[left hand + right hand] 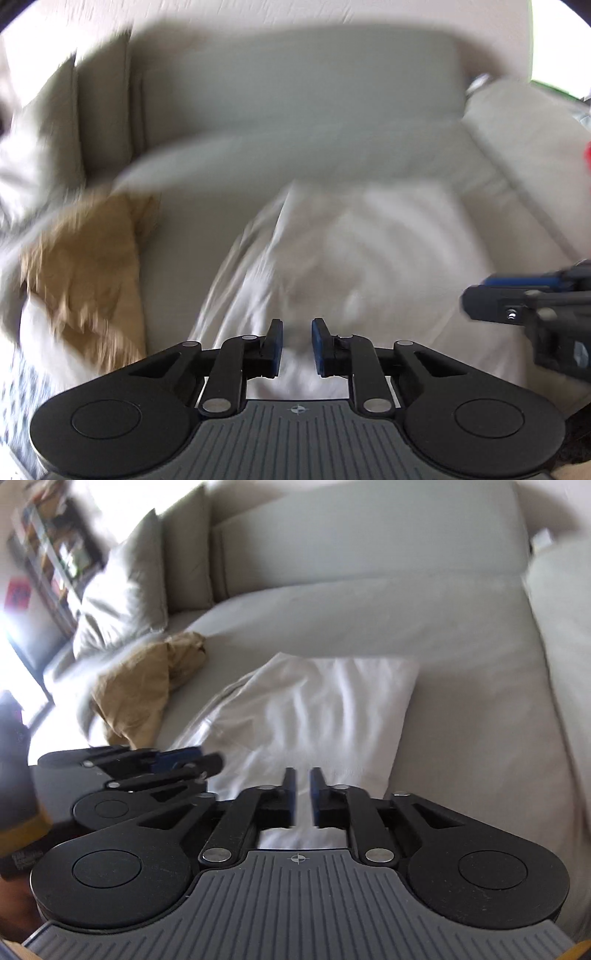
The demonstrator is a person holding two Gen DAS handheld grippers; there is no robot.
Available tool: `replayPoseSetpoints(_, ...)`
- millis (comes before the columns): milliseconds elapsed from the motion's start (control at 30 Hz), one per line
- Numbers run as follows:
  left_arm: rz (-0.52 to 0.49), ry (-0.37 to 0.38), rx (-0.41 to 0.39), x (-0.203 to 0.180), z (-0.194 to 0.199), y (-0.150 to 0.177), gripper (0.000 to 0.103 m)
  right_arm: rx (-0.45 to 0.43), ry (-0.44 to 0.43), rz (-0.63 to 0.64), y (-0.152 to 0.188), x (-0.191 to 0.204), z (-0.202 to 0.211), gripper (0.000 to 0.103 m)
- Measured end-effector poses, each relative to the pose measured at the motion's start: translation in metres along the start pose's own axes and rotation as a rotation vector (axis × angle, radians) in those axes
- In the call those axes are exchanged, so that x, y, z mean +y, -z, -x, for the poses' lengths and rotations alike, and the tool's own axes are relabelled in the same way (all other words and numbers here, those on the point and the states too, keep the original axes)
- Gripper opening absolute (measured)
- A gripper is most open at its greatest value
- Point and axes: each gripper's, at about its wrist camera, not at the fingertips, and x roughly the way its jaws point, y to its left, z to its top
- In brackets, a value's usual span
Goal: Fold clothes
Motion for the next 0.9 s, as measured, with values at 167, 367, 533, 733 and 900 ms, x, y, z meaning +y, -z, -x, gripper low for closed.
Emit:
replayPoseSetpoints(167,0.065,-0.007,0.066,0.026,0.002,0.0,0.018,0.095,0.009,0.125,0.019,0.005,-0.001,0.037)
replayPoseSetpoints(367,0.096,0.042,-0.065,0.044,0.037,-0.01,0.047,0.043,-0.084,-0.078,0.01,-0.041,0.034,0.045)
replayPoseSetpoints(533,0.081,0.076,-0.083,0.054,0.015,-0.04,0.066,0.009,-0.132,-0.315,-0.007,-0.086,0.024,0.051)
replayPoseSetpoints(733,0.07,0.138,0.08,0.067,-0.032,-0.048,0.071,-0.009,-0.146,-0.522,-0.02,-0.126,-0.015,0.054)
replayPoseSetpoints(900,0.055,0.247,0.098,0.075,-0.044,-0.043,0.071,-0.041,-0.186,-0.645,-0.035,-0.146,-0.056,0.054)
